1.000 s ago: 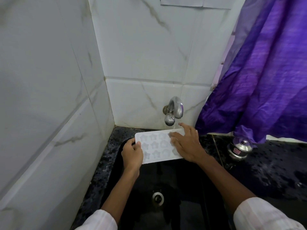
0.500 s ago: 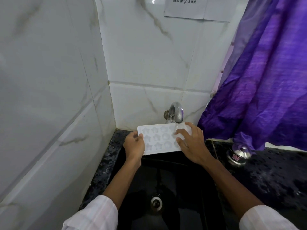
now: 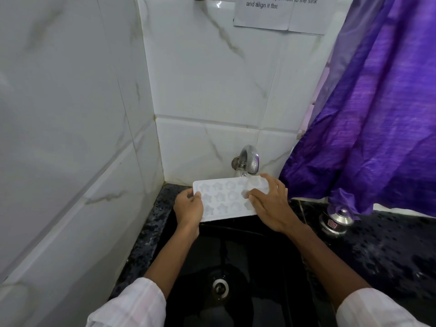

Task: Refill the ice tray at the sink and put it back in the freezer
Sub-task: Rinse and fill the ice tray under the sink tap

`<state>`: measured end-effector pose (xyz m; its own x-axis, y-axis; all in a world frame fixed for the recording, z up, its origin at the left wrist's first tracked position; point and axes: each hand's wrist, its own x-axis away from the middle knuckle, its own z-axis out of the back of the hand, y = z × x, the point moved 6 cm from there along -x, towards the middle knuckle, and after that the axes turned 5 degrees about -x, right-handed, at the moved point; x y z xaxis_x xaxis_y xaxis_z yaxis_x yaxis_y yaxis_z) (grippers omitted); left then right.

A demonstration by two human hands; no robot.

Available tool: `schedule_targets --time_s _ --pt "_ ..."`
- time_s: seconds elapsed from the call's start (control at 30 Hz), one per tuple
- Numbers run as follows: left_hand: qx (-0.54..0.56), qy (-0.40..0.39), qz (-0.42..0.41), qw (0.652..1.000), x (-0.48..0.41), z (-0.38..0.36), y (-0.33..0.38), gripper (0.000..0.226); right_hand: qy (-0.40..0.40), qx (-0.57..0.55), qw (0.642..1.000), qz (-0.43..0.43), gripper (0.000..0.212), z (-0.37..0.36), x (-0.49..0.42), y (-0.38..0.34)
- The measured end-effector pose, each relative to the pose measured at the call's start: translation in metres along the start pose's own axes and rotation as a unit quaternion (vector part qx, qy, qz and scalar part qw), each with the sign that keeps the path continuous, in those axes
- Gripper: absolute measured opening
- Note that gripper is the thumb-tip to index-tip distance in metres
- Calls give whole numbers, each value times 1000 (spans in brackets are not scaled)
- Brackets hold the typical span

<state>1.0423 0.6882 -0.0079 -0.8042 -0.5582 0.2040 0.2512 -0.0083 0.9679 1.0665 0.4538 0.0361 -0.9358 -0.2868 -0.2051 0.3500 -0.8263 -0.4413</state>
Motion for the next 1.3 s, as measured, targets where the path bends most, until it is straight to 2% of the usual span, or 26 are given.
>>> schedule_targets --time_s 0.4,0.57,0.67,0.73,0.83,1.0,1.13,1.3 --pt "-8 18 7 1000 0 -2 5 18 -21 13 1000 8 30 -7 1 -4" --pt "-10 29 8 999 -6 1 10 20 28 -44 999 13 25 0 0 -2" --pt "11 34 18 999 -10 3 9 13 41 -44 998 37 23 1 3 -2" --pt "18 40 24 999 -11 4 9 17 40 -38 997 49 23 0 6 -4" --pt "21 43 25 999 -11 5 10 25 34 -34 997 65 24 0 10 -7" --pt "12 41 15 999 -11 4 11 12 10 2 998 58 26 -1 10 -7" --pt "8 46 15 999 -10 4 10 23 -14 0 999 35 28 -3 8 -7" --pt "4 44 13 999 -10 6 11 14 -24 -12 999 43 26 -6 12 -6"
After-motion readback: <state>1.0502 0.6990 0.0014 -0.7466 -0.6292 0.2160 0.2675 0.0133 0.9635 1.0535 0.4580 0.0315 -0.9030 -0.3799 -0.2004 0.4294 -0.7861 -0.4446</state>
